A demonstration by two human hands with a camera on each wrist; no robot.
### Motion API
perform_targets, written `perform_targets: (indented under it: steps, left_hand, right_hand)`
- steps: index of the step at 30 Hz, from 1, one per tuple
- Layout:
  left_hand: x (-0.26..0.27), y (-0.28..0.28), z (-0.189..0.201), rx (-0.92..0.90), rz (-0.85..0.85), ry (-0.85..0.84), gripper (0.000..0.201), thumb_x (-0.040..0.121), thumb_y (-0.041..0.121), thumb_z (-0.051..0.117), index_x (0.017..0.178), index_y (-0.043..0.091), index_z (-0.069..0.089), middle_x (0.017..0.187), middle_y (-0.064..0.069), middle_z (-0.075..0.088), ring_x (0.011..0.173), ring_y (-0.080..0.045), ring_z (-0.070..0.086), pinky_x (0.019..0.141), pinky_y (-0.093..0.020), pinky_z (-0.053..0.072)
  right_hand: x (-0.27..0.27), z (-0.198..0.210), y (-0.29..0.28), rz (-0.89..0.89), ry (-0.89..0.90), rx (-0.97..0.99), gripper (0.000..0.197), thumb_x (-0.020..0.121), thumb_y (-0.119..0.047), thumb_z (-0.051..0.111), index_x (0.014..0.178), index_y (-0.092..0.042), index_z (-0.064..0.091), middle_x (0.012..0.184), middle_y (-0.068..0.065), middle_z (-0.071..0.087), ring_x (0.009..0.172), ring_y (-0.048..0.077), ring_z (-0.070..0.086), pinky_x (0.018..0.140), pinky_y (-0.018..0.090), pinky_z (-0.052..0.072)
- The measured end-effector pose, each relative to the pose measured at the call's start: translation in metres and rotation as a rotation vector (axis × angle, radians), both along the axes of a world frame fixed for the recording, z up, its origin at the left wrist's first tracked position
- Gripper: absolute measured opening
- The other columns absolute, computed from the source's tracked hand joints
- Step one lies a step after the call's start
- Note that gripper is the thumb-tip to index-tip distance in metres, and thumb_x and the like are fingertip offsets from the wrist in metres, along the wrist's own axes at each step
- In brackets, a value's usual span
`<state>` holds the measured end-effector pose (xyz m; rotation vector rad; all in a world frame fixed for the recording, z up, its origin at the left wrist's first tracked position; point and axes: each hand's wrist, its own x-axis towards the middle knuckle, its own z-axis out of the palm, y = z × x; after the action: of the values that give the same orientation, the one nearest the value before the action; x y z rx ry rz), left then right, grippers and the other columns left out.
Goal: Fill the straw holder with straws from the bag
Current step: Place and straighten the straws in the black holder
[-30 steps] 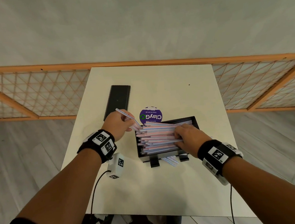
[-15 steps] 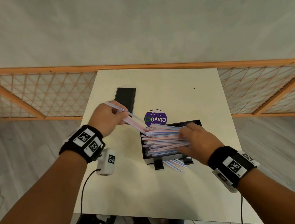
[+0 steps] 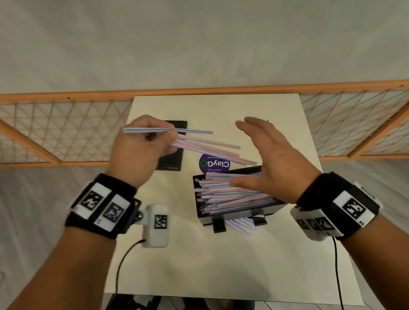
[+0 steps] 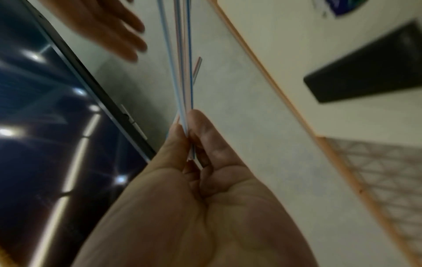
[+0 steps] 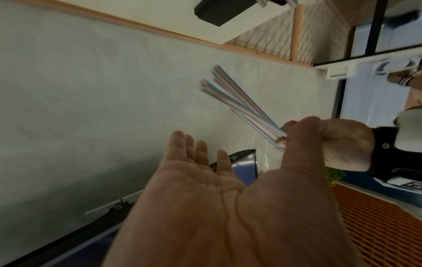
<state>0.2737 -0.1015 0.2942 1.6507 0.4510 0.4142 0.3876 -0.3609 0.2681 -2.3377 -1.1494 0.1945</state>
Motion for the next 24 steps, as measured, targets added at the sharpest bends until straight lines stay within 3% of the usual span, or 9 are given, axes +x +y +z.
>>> perform_targets:
  steps: [3,5,7,9,11,13,15,19,24]
  left_hand:
    - [0.015,-0.028,-0.035,-0.159,-0.002,0.068,0.011,0.092,-0.001,0.070,0.088,0.009,0.069,0.088,-0.012,0.071,0.084,-0.022,0.073,0.076,-0.031,0.063]
    - [0.019,-0.046,-0.059,-0.314,-0.030,0.112,0.011,0.092,0.000,0.070,0.087,0.010,0.068,0.087,-0.010,0.070,0.083,-0.020,0.072,0.078,-0.031,0.063]
    - [0.020,-0.059,-0.081,-0.445,-0.045,0.176,0.007,0.094,0.003,0.070,0.090,0.008,0.070,0.091,-0.012,0.070,0.082,-0.018,0.072,0.078,-0.030,0.063]
    - [0.020,-0.067,-0.100,-0.488,-0.035,0.257,0.001,0.094,0.005,0.069,0.094,0.005,0.070,0.092,-0.012,0.069,0.077,-0.013,0.071,0.082,-0.032,0.062]
    - [0.018,-0.071,-0.114,-0.422,-0.022,0.323,0.004,0.092,0.007,0.072,0.095,0.005,0.070,0.086,-0.010,0.070,0.077,-0.017,0.070,0.086,-0.042,0.062]
    - [0.014,-0.071,-0.120,-0.217,-0.007,0.376,0.014,0.088,0.015,0.077,0.098,0.010,0.069,0.086,-0.009,0.074,0.081,-0.021,0.070,0.083,-0.044,0.063]
    - [0.007,-0.067,-0.120,0.015,0.050,0.412,0.028,0.085,0.027,0.081,0.106,0.018,0.064,0.092,0.002,0.072,0.085,-0.008,0.068,0.073,-0.025,0.057]
    - [-0.001,-0.054,-0.119,0.132,0.207,0.401,0.047,0.084,0.044,0.079,0.119,0.024,0.056,0.102,0.009,0.064,0.093,0.000,0.060,0.071,-0.014,0.040]
    - [0.001,-0.058,-0.125,0.159,0.195,0.381,0.023,0.095,0.036,0.067,0.109,0.019,0.064,0.102,0.008,0.066,0.092,0.000,0.060,0.070,-0.011,0.039]
  right_hand:
    - [0.003,-0.003,0.007,0.053,-0.057,-0.172,0.111,0.077,-0.058,0.077,0.160,-0.031,0.009,0.168,-0.003,0.006,0.155,0.019,0.007,0.122,0.034,0.020]
    - [0.013,-0.020,0.011,0.103,-0.090,-0.301,0.090,0.086,-0.051,0.071,0.158,-0.026,0.023,0.165,0.004,0.021,0.152,0.026,0.018,0.124,0.042,0.022]
    - [0.022,-0.038,0.013,0.155,-0.085,-0.425,0.048,0.095,-0.041,0.060,0.138,-0.022,0.048,0.141,0.007,0.053,0.130,0.030,0.049,0.106,0.042,0.040]
    - [0.027,-0.052,0.015,0.142,-0.014,-0.590,0.025,0.100,-0.034,0.048,0.120,-0.020,0.052,0.116,0.007,0.063,0.105,0.030,0.061,0.080,0.035,0.042]
    - [0.027,-0.064,0.015,0.139,0.032,-0.670,0.028,0.102,-0.031,0.045,0.128,-0.021,0.050,0.117,0.008,0.066,0.102,0.030,0.062,0.076,0.033,0.042]
    - [0.029,-0.075,0.014,0.154,0.046,-0.673,0.039,0.102,-0.031,0.045,0.141,-0.027,0.045,0.126,0.007,0.065,0.109,0.029,0.062,0.087,0.037,0.047]
    - [0.032,-0.085,0.012,0.174,0.023,-0.674,0.045,0.102,-0.029,0.046,0.147,-0.027,0.042,0.129,0.009,0.061,0.115,0.030,0.059,0.093,0.038,0.045]
    - [0.034,-0.096,0.008,0.142,0.031,-0.627,0.040,0.100,-0.032,0.053,0.139,-0.020,0.048,0.127,0.009,0.055,0.116,0.029,0.054,0.094,0.037,0.043]
    - [0.038,-0.097,0.005,0.090,0.157,-0.483,0.032,0.093,-0.039,0.066,0.116,-0.019,0.057,0.113,0.004,0.056,0.104,0.023,0.054,0.083,0.029,0.039]
